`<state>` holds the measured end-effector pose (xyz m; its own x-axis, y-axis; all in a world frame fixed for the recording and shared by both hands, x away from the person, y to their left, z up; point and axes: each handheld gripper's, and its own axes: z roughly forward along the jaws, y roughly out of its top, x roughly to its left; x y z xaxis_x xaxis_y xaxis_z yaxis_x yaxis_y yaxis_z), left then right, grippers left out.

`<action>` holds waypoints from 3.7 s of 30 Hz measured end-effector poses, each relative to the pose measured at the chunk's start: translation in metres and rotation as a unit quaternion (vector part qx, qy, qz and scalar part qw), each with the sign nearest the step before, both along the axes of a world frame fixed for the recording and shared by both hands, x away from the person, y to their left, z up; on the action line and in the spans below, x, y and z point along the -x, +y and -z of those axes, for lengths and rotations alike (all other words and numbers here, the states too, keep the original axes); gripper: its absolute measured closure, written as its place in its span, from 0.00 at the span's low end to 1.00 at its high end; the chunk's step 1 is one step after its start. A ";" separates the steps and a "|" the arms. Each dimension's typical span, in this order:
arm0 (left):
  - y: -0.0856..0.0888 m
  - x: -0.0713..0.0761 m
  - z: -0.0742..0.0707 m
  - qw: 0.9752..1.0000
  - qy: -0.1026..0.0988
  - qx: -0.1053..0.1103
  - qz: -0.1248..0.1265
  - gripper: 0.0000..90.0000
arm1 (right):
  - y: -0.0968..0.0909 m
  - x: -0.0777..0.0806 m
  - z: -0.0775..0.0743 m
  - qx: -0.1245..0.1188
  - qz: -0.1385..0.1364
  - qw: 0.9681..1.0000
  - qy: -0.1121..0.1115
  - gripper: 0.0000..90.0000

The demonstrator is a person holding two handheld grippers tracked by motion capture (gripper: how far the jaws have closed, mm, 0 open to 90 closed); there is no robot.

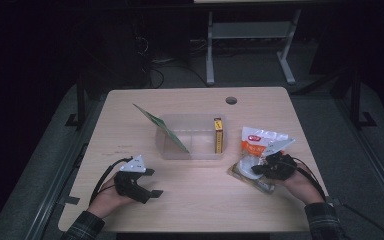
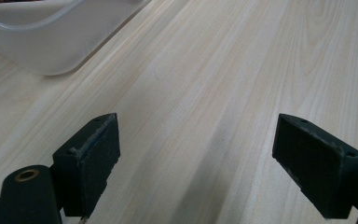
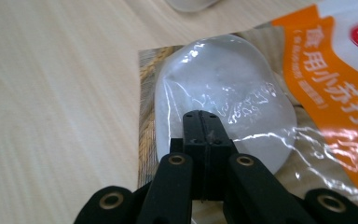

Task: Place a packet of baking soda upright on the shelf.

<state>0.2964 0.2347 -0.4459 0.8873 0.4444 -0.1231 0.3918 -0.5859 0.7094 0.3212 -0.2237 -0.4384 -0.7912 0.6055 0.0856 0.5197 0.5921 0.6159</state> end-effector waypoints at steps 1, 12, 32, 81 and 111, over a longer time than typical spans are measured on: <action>0.000 0.000 0.000 1.000 0.000 0.001 0.000 0.16 | 0.002 0.002 0.000 -0.002 -0.002 1.000 0.002 1.00; -0.001 0.000 0.000 1.000 0.001 -0.001 0.003 0.16 | 0.042 0.023 -0.002 0.006 -0.076 0.997 0.004 1.00; -0.002 0.001 -0.002 1.000 -0.002 0.002 0.010 0.16 | 0.127 0.050 0.000 0.000 -0.193 0.981 -0.018 1.00; -0.127 -0.021 0.000 0.997 0.040 0.011 0.072 0.33 | 0.038 0.064 -0.027 -0.072 -0.006 0.995 -0.074 0.45; -0.127 -0.018 0.014 0.988 0.090 0.046 0.117 0.98 | 0.032 0.064 -0.032 -0.087 0.009 0.992 -0.096 0.45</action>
